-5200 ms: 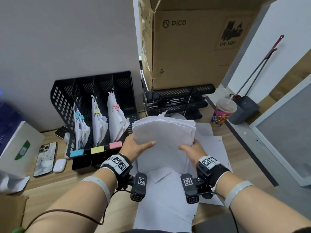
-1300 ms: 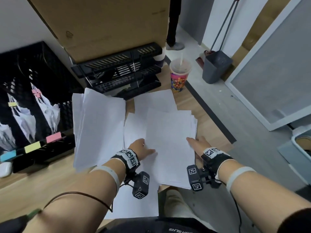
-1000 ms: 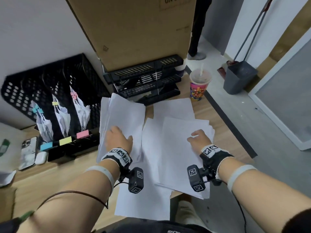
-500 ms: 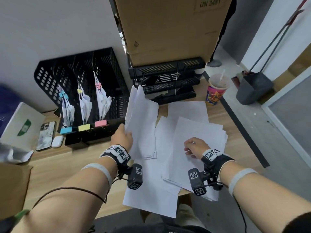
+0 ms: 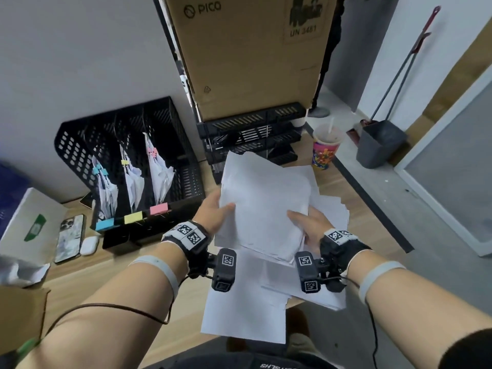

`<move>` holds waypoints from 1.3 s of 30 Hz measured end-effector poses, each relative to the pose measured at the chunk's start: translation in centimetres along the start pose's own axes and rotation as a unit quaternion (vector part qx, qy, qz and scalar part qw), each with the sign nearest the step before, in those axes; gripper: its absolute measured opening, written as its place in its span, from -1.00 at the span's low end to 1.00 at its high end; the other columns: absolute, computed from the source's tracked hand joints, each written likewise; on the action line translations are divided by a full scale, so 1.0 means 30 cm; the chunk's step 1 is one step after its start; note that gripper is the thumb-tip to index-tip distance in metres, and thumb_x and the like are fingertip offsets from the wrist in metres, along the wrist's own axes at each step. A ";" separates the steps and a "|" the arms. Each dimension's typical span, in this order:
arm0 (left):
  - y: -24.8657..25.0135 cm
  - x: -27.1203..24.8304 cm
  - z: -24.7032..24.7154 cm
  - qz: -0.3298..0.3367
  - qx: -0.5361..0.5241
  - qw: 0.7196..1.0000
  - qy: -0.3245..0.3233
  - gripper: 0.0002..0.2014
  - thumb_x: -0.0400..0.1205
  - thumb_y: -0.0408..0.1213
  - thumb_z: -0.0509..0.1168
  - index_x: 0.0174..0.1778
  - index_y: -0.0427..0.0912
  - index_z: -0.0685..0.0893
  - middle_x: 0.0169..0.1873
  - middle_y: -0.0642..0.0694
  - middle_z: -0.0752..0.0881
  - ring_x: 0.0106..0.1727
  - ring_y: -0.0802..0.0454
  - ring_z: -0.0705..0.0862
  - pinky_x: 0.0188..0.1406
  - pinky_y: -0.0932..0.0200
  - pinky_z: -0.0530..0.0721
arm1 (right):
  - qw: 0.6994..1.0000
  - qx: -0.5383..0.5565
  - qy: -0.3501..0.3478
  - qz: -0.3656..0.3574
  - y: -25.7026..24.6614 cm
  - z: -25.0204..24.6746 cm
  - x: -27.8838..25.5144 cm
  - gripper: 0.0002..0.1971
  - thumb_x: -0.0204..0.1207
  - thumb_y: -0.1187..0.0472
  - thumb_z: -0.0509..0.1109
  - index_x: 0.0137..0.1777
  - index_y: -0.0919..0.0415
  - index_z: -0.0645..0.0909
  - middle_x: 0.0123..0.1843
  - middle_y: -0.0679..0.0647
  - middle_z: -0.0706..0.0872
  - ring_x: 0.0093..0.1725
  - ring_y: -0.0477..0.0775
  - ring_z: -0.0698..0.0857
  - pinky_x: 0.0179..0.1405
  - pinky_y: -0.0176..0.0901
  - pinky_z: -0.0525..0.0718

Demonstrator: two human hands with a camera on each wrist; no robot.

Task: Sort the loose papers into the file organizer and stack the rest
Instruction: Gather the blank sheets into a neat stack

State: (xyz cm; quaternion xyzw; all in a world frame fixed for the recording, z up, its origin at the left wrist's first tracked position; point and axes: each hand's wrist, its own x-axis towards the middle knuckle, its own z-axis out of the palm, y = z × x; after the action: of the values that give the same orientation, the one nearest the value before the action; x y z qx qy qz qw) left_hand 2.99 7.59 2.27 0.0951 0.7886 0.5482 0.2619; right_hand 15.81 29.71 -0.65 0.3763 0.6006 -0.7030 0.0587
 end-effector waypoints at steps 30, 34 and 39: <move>-0.174 0.111 0.430 -0.204 0.167 0.951 -0.160 -0.59 0.33 -0.16 0.49 0.07 -0.22 0.74 -0.04 -0.16 0.85 -0.02 -0.16 0.83 0.10 -0.13 0.81 | 0.952 -0.268 0.065 0.132 0.224 -0.331 0.066 -0.71 0.46 0.31 0.23 0.17 0.15 0.55 0.05 0.11 0.73 0.04 0.20 0.71 -0.15 -0.13 0.64; -0.174 0.152 0.423 -0.173 0.105 0.965 -0.169 -0.49 0.31 -0.19 0.52 0.20 -0.17 0.68 -0.02 -0.19 0.85 0.00 -0.23 0.84 0.07 -0.24 0.81 | 0.963 -0.253 0.067 0.062 0.148 -0.343 0.087 -0.56 0.43 0.33 0.20 0.30 0.01 0.45 0.08 0.00 0.71 0.04 0.11 0.71 -0.01 -0.07 0.70; -0.135 0.195 0.396 -0.179 0.043 0.981 -0.066 -0.34 0.34 -0.14 0.55 0.36 -0.14 0.53 0.05 -0.16 0.81 -0.01 -0.15 0.83 0.05 -0.13 0.82 | 0.962 -0.252 0.100 0.031 0.012 -0.354 0.185 -0.65 0.47 0.28 0.24 0.27 0.10 0.51 0.08 0.06 0.72 -0.01 0.10 0.69 -0.04 -0.11 0.61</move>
State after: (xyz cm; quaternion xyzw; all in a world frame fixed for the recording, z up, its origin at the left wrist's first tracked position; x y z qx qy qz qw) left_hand 4.74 18.30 -6.35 -0.0007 0.7967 0.4504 0.4029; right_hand 16.94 41.11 -4.21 0.4356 0.7494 -0.4857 0.1130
